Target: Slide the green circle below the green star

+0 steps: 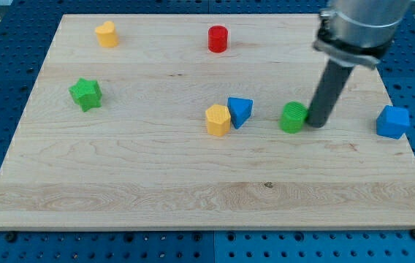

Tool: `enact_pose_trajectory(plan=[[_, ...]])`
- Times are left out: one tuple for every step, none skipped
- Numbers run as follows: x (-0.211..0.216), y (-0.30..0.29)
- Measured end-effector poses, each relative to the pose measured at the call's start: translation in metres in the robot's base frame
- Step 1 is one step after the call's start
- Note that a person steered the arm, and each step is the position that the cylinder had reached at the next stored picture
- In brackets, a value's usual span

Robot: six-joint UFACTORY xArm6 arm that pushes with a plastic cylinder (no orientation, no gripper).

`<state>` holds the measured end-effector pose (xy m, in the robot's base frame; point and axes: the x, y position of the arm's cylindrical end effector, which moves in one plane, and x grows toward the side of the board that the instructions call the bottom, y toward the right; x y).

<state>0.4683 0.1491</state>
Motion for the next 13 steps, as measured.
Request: enact_pose_trajectory(plan=[[-0.013,0.006],[-0.027,0.007],[-0.024,-0.022],[0.012,-0.072],[0.049,-0.113],[0.049,-0.111],[0.046,-0.075],[0.078,-0.070],[0.095,-0.110],[0.095,-0.182],[0.095,-0.222],[0.079,-0.206],[0.060,-0.177]])
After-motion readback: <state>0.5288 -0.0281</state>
